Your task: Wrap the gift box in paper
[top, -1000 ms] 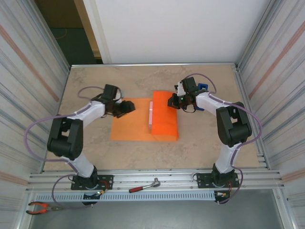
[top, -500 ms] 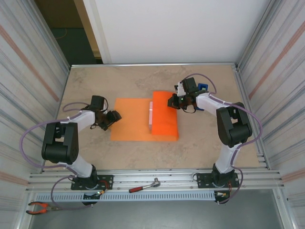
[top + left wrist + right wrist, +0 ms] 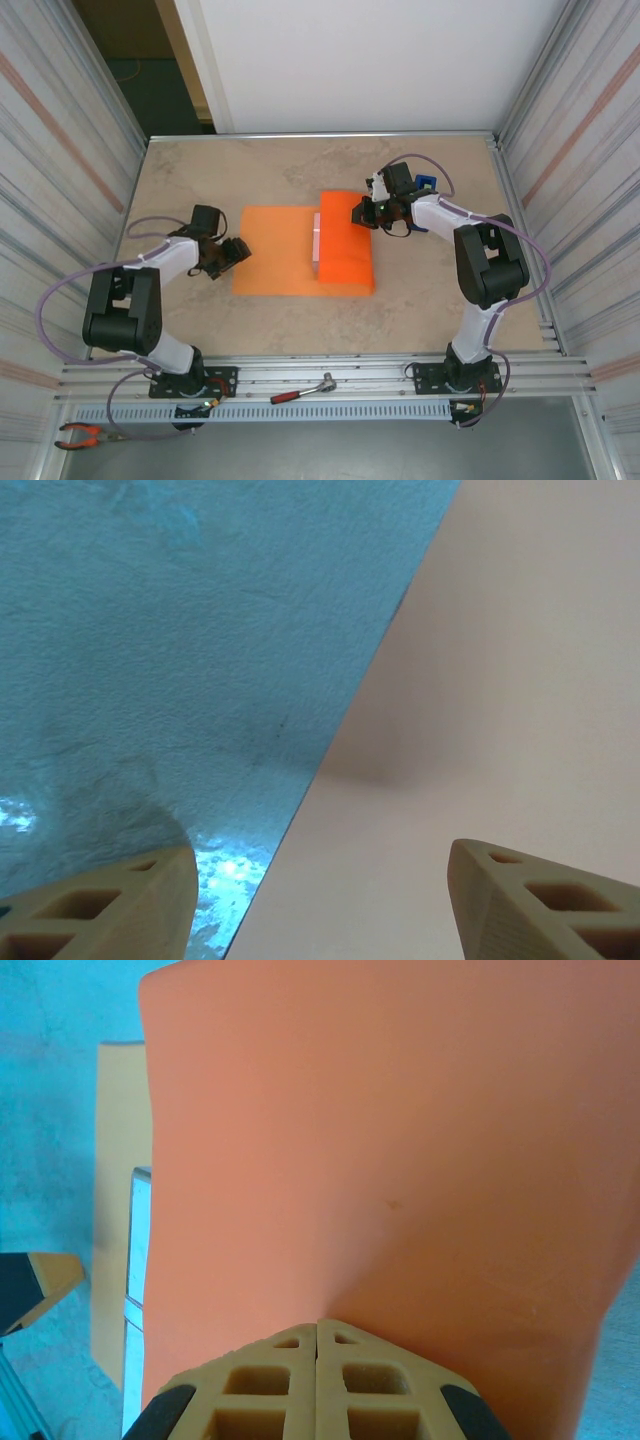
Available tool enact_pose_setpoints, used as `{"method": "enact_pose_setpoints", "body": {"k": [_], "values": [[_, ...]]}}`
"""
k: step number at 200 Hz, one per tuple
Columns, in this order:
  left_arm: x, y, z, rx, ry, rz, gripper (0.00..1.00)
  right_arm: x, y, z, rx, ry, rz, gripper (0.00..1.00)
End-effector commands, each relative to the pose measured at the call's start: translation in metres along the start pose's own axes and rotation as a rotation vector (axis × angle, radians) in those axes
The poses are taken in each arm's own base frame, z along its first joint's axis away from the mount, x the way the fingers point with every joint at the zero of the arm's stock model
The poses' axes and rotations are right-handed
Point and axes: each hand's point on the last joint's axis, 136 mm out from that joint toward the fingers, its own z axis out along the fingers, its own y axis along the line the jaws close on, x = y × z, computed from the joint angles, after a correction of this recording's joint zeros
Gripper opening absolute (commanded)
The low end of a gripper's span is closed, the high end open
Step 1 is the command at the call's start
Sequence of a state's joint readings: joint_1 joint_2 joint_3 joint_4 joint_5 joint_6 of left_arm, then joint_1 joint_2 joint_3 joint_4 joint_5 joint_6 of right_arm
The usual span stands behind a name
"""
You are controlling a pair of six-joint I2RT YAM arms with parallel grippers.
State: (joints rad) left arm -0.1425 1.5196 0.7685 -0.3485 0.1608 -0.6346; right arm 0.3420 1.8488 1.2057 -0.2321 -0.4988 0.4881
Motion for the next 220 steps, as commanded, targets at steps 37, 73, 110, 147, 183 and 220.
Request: {"method": "enact_pose_setpoints", "body": {"k": [37, 73, 110, 147, 183, 220], "values": [[0.024, -0.056, 0.003, 0.075, 0.034, 0.194, 0.68, 0.040, -0.041, 0.015, 0.128, 0.120, 0.064, 0.00], [0.008, -0.086, -0.001, 0.181, -0.050, 0.268, 0.73, 0.040, -0.040, 0.016, 0.128, 0.123, 0.063, 0.00], [-0.020, -0.112, -0.007, 0.298, -0.133, 0.335, 0.76, 0.041, -0.040, 0.016, 0.128, 0.124, 0.063, 0.00], [-0.056, -0.125, -0.009, 0.381, -0.161, 0.364, 0.78, 0.041, -0.040, 0.016, 0.127, 0.122, 0.061, 0.00], [-0.079, -0.129, -0.010, 0.443, -0.152, 0.362, 0.77, 0.042, -0.041, 0.016, 0.129, 0.124, 0.064, 0.00], [-0.059, -0.119, -0.016, 0.455, -0.064, 0.310, 0.71, 0.042, -0.040, 0.017, 0.126, 0.120, 0.064, 0.00]]}}
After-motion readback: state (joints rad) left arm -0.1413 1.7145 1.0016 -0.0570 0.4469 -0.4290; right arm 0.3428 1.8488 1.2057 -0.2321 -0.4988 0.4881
